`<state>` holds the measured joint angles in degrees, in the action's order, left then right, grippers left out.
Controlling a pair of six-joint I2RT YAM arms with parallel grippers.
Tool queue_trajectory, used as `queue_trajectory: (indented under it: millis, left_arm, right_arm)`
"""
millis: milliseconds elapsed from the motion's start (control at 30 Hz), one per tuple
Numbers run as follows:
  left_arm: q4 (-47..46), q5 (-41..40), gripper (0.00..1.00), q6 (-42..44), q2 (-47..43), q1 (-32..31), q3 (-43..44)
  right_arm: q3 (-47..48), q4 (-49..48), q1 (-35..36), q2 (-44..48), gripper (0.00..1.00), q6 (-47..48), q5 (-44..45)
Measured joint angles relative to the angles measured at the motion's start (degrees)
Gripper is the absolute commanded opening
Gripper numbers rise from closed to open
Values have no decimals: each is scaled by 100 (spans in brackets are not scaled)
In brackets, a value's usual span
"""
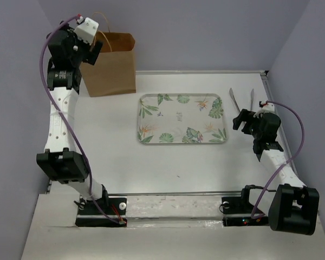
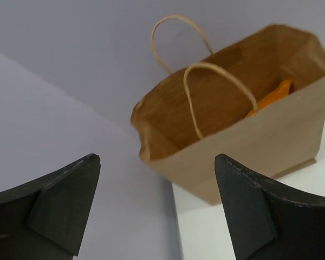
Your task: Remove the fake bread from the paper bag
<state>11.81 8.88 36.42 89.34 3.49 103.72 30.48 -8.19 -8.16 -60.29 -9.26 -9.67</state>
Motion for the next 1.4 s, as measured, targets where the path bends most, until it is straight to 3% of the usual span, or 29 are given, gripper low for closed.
queue_trajectory:
  millis: [200, 400, 500, 533, 633, 767, 900, 1133, 1400]
  left_arm:
    - [505, 389, 96, -686, 1998, -13, 2214]
    - [437, 240, 87, -1180, 2892, -11, 2465]
    - [310, 160, 70, -1307, 3051, -11, 2465]
    - [256, 111, 47, -1370, 3082, -11, 2465]
    - [133, -4, 0, -1569, 3104, -11, 2465]
    - [-66, 20, 0, -1880, 3067, -11, 2339]
    - [-181, 101, 0, -2352, 2643, -13, 1519]
    - [-173, 7, 0, -3106, 1180, -39, -256]
    - [306, -481, 0, -3580, 168, -155, -988]
  right_arm:
    - [197, 0, 0, -271, 94, 0, -79]
    - [219, 9, 0, -240, 94, 37, -114]
    - [219, 26, 0, -111, 94, 94, -109]
    - [219, 26, 0, -26, 94, 136, -105]
    - [216, 31, 0, 186, 94, 221, -94]
    - [216, 61, 0, 352, 94, 304, -76]
    - [216, 114, 0, 391, 94, 306, -63]
    - [214, 153, 0, 404, 95, 308, -61]
    - [216, 170, 0, 404, 95, 348, -48]
